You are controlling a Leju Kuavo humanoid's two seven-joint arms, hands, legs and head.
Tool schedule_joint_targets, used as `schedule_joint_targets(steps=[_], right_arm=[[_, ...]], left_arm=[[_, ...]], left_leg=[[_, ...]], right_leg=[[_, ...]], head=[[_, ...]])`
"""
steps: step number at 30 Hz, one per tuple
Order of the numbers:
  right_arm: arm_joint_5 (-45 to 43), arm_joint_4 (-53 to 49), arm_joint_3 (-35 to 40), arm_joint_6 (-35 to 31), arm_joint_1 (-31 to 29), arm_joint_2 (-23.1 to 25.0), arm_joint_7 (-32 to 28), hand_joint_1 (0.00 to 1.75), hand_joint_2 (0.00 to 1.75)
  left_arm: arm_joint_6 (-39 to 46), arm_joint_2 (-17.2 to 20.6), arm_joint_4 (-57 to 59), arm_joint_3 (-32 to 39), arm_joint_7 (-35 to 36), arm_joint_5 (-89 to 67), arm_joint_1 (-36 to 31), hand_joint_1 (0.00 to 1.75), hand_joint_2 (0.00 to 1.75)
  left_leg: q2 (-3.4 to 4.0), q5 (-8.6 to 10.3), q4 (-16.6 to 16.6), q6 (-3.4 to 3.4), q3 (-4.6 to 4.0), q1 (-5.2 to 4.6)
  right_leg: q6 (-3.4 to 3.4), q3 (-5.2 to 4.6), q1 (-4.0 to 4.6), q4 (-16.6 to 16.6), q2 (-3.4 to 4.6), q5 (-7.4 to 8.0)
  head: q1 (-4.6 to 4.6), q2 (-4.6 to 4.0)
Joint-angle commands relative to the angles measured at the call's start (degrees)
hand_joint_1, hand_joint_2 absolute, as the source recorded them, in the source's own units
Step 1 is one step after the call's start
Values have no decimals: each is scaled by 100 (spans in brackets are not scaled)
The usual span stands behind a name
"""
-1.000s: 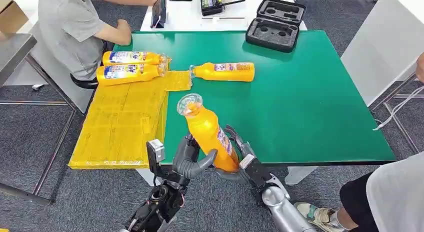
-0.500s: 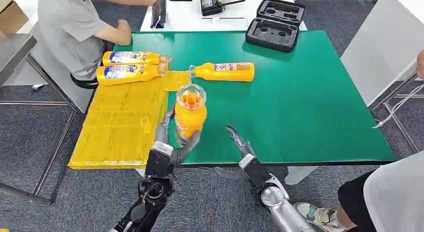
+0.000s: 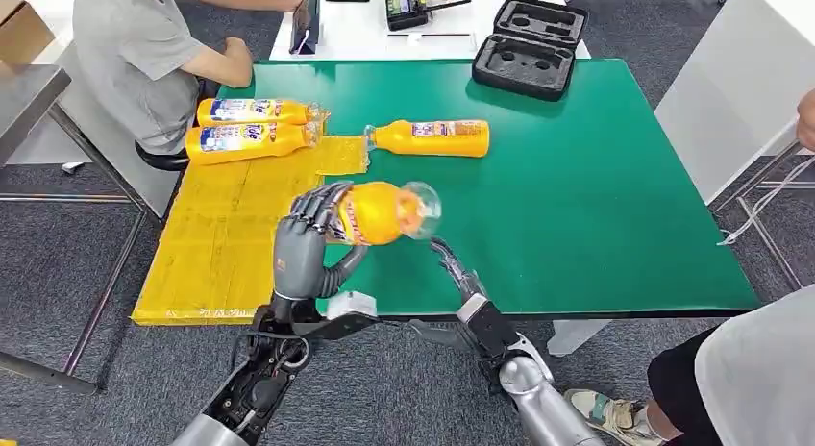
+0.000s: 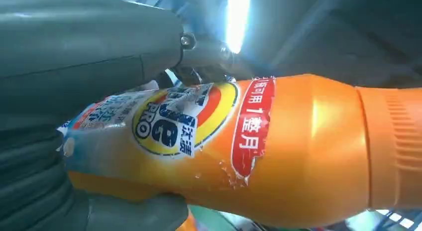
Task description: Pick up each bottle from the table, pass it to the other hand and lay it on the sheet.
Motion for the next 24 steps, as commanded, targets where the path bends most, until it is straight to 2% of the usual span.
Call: schedule_joint_targets(steps=[1, 5, 9, 11, 12, 13, 15, 16, 19, 20, 24], right_arm=[[-72, 412, 68, 66, -396, 99, 17, 0, 175], [-109, 444, 75, 55, -428, 125, 17, 0, 175], [-85, 463, 48, 43, -446, 153, 17, 0, 175], [-76, 449, 24, 64, -433, 152, 17, 0, 175], [-78, 454, 17, 74, -430, 156, 17, 0, 175], [-76, 483, -2, 84, -426, 162, 17, 0, 175], [-76, 483, -2, 84, -426, 162, 17, 0, 175], [-79, 476, -19, 90, -400, 159, 17, 0, 175], [-73, 415, -53, 105, -327, 131, 17, 0, 175], [-42, 455, -103, 131, -346, 155, 17, 0, 175], [-60, 464, -117, 149, -302, 130, 17, 0, 175]], left_arm=[[214, -474, 760, 2210, 243, -1633, -656, 175, 175], [214, -556, 809, 2733, 450, -2297, -787, 175, 175], [214, -528, 1195, 2907, 794, -2555, -1036, 171, 175], [214, -428, 1414, 2819, 1256, -2941, -1182, 162, 175], [214, -401, 1486, 2788, 1409, -3061, -1216, 162, 175], [214, -289, 1648, 2622, 1845, -3521, -1287, 168, 175], [214, -289, 1648, 2622, 1845, -3521, -1287, 168, 175], [214, -219, 1805, 2464, 2057, -3711, -1306, 173, 175], [214, -59, 2197, 1937, 2555, -3671, -1389, 173, 175], [214, -18, 2649, 1858, 2571, -3503, -1553, 169, 175], [214, -28, 3034, 1700, 2921, -3705, -1623, 175, 175]], left_leg=[[12, -1, 4, -8, 1, 6], [7, -2, 8, -12, 5, 12], [7, 0, 6, -11, 4, 9], [3, -2, 9, -14, 8, 14], [2, 0, 6, -11, 5, 11], [0, 2, 2, -9, 4, 6], [2, 1, 4, -12, 7, 10], [0, 3, 1, -8, 4, 4], [-1, 2, -1, -9, 7, 5], [-1, 3, -2, -7, 5, 2], [-4, 2, 0, -12, 10, 7]], right_leg=[[-8, -1, 7, 1, 10, 3], [-13, 6, 13, 1, 4, 2], [-9, 5, 10, 0, 5, 2], [-13, 11, 15, 0, 1, 1], [-10, 8, 12, -1, 0, 1], [-8, 5, 7, 0, -1, 1], [-10, 8, 10, -1, 0, 1], [-7, 4, 5, 0, -1, 1], [-8, 7, 5, -1, -1, 1], [-6, 5, 2, 0, -2, 0], [-11, 12, 8, -3, -5, 0]], head=[[-2, 0], [-2, 0], [-2, 0], [0, 0], [-2, 0], [-2, 0], [-2, 0], [0, 0], [0, 0], [0, 0], [-2, 0]])
